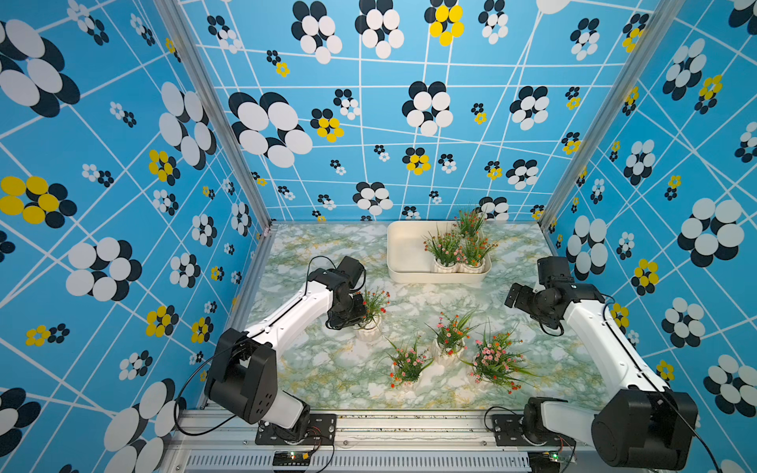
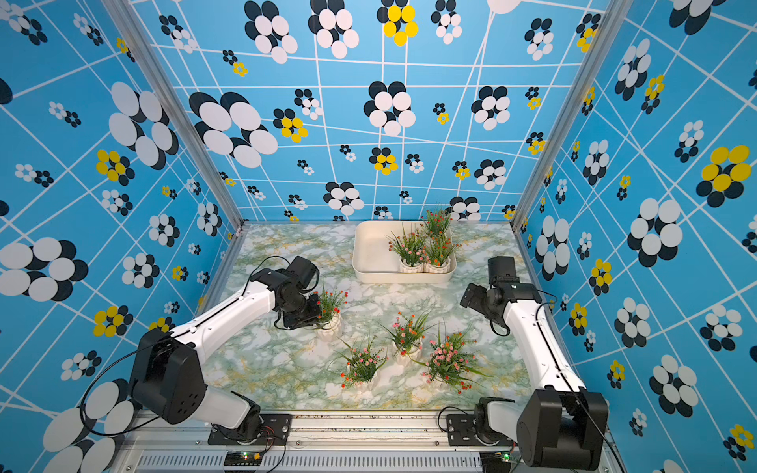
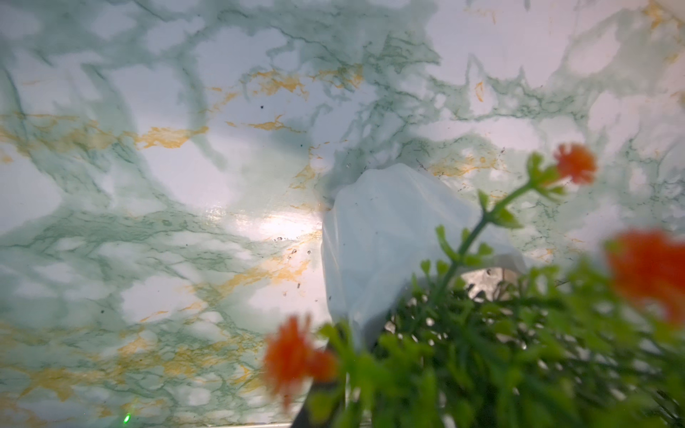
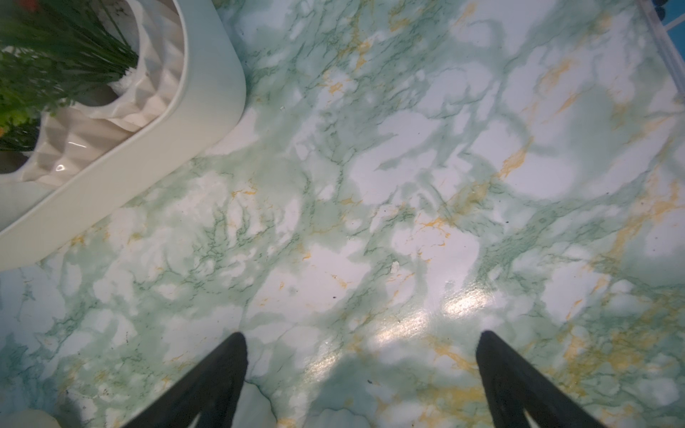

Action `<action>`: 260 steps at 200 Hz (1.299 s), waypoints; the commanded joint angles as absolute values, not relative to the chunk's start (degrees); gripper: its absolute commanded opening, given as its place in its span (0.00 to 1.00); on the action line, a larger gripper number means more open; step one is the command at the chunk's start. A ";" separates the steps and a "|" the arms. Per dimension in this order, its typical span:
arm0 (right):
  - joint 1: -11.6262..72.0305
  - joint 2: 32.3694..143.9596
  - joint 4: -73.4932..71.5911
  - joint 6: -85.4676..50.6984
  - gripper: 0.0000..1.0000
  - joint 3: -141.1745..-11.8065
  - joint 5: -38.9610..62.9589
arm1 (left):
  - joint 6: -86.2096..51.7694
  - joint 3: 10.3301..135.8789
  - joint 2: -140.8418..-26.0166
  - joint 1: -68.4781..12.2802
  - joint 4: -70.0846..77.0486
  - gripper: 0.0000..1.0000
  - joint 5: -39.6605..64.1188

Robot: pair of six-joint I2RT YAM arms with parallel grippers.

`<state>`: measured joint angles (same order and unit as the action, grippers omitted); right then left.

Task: Put the potted gypsophila into the storage box
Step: Pick up the baby's breath potted plant from the center of the board, then place the baby's breath potted plant at the storage box.

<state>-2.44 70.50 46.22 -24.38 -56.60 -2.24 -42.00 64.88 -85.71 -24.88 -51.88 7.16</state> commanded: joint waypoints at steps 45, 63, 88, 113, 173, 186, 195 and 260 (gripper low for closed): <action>-2.81 71.11 46.72 -23.42 0.99 -55.93 -1.21 | -39.96 71.92 -87.09 -25.22 -53.09 0.00 6.96; -2.81 71.10 46.50 -23.44 0.99 -55.59 -1.20 | -39.42 75.06 -88.55 -25.22 -53.25 0.00 7.01; -2.81 71.27 46.41 -23.40 0.99 -55.55 -1.08 | -37.79 82.43 -92.08 -25.22 -54.59 0.00 7.29; -2.90 71.35 46.32 -23.25 0.99 -55.68 -1.04 | -35.29 92.64 -96.95 -25.23 -57.05 0.00 7.56; -3.16 72.76 46.98 -22.35 0.99 -57.87 -0.17 | -31.21 118.85 -111.04 -25.41 -61.64 0.00 8.66; -3.25 73.10 46.98 -22.24 0.99 -58.63 -0.01 | -30.38 124.32 -114.44 -25.73 -62.35 0.00 9.35; -3.25 73.42 46.89 -22.16 0.99 -59.15 0.21 | -29.81 128.06 -116.92 -26.05 -62.96 0.00 9.39; -3.25 75.32 47.02 -22.03 0.99 -61.29 1.67 | -28.04 150.08 -134.30 -27.75 -66.20 0.00 11.69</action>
<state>-2.83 74.61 46.02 -22.87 -59.70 0.62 -29.74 143.37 -130.47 -27.27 -65.36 9.45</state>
